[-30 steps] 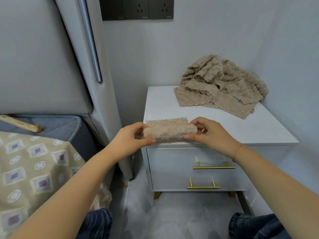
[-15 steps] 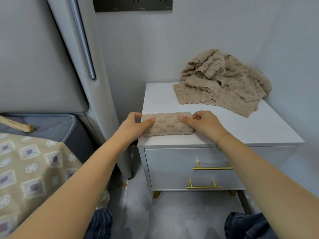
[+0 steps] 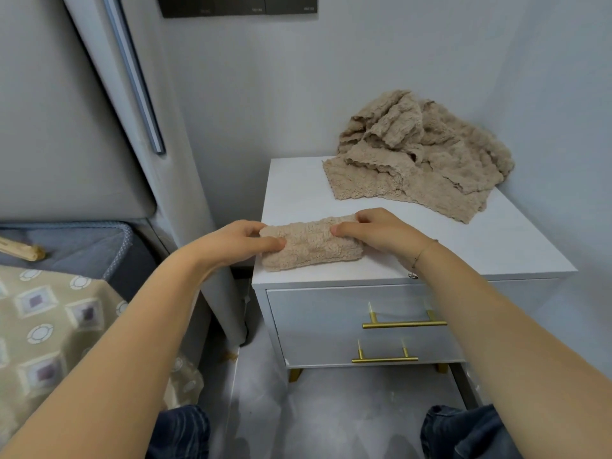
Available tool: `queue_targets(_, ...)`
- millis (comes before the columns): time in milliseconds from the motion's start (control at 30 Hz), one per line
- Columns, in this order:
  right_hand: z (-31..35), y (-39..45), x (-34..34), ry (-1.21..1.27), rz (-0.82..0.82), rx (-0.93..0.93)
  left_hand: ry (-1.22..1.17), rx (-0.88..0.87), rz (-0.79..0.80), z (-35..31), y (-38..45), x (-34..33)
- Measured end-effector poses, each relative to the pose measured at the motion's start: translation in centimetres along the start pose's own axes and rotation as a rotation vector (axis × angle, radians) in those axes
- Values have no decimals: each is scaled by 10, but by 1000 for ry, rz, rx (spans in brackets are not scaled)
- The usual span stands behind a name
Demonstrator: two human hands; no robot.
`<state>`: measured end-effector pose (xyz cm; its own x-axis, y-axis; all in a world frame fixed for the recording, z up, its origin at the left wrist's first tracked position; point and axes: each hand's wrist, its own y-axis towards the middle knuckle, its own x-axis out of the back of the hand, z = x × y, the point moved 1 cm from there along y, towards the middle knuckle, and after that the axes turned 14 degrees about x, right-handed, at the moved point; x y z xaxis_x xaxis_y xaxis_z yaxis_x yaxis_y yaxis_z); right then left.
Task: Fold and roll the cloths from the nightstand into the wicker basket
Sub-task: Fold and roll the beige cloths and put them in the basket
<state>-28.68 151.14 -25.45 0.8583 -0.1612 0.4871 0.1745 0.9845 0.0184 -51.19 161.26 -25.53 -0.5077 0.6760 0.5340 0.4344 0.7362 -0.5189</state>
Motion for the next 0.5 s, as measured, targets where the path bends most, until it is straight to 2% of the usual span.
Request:
queue_targets(133,-3,-6,8,138,46,35,2,-50,36,-1,-8,1)
queue_targets(267,-5,-15,16,393,63,35,29,-104,66,-8,-17,-8)
queue_targets(367,-5,-19,20,561,22,57,8,-132,83,-14,-22,-17)
queue_targets(500,-1,-26,30,631,-68,91,-69,-176,150,-24,-30,-33)
